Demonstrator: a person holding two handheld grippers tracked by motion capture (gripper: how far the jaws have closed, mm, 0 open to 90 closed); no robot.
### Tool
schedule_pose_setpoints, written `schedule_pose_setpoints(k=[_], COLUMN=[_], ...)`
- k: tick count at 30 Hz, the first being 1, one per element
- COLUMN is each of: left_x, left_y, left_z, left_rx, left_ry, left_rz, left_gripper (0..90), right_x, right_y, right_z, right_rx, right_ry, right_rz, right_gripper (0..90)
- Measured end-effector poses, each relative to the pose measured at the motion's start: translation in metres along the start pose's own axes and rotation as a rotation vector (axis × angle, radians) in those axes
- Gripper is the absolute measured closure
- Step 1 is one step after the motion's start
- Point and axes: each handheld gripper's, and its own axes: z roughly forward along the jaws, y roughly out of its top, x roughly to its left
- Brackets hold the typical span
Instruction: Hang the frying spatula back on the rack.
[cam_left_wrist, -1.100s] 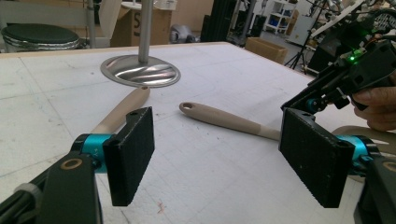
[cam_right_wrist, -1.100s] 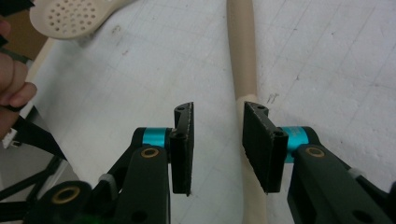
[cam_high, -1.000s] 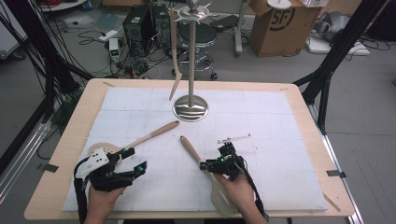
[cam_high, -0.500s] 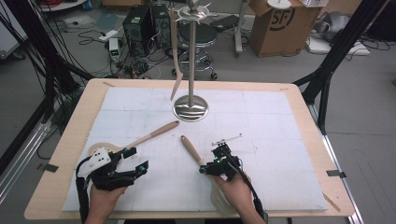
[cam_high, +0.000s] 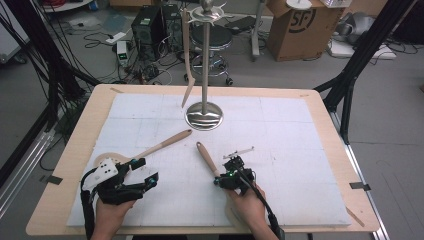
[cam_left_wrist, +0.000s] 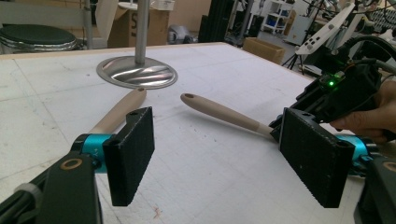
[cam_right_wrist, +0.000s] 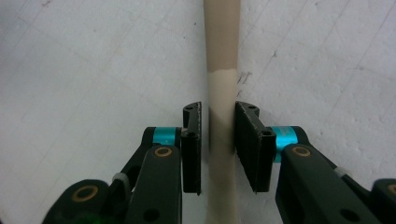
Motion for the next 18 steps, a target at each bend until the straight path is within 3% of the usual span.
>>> schedule_pose_setpoints(k=[7, 18], left_x=[0.0, 0.0], left_y=[0.0, 0.0], left_z=[0.0, -0.001], left_rx=[0.001, 0.001], left_ry=[0.003, 0.003], left_rz=[-0.001, 0.0], left_gripper=[27.4, 27.4], right_x=[0.009, 0.009], right_y=[-0.003, -0.011], right_z=[0.004, 0.005], right_rx=[-0.044, -0.121], right_ry=[-0.063, -0.076], right_rz=[-0.063, -0.107], right_gripper=[71.6, 76.6])
